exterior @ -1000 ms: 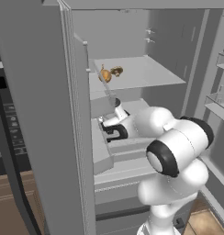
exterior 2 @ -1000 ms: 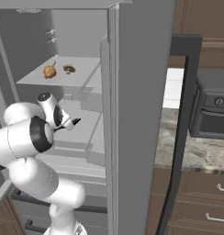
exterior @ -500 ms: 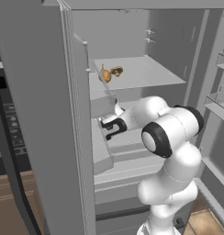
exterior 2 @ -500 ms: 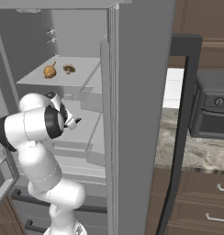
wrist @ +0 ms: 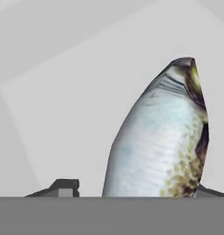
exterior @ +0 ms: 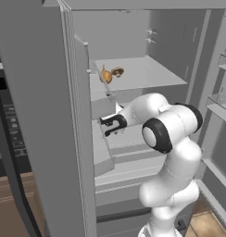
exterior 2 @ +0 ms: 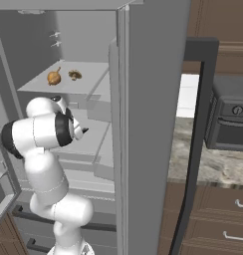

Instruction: Gather the onion and mushroom from the fridge and place them on a tray on the dining counter. Then gather the chicken drumstick and fish from the fridge and place them on the other tray.

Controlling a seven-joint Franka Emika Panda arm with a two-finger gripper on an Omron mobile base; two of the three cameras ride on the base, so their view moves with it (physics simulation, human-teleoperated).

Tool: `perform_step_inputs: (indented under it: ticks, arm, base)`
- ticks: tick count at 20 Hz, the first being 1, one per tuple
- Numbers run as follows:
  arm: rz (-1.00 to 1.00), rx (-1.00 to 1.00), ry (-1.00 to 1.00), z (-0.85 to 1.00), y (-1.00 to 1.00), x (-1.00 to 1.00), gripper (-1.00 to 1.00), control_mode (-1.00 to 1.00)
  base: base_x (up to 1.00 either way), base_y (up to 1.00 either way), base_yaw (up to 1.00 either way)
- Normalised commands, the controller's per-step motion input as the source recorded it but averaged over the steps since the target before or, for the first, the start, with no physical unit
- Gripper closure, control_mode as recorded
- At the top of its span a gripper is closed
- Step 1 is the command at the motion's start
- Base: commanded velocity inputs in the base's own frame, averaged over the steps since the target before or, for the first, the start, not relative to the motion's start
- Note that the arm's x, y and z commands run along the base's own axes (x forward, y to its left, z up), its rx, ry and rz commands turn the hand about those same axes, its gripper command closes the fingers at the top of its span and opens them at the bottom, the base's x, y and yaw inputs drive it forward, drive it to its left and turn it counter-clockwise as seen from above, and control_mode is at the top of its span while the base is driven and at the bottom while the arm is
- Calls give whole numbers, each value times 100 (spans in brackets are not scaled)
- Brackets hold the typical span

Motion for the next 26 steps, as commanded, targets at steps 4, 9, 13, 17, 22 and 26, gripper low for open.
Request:
perform_step_inputs:
  ticks: [4,9,13,17,22,26]
  arm:
    - [0,3,-23,-50,-1,-59,100,-100]
    - [0,4,-37,-22,-18,-100,100,-100]
    - [0,2,-28,34,-45,-77,100,-100]
    - [0,2,-23,84,-33,-55,100,-100]
    - [-2,5,-9,100,-10,-51,100,-100]
    - [-5,12,5,100,-12,-64,100,-100]
  base:
    - [0,0,0]
    - [0,0,0]
    - [0,0,0]
    - [0,0,0]
    - [0,0,0]
    - [0,0,0]
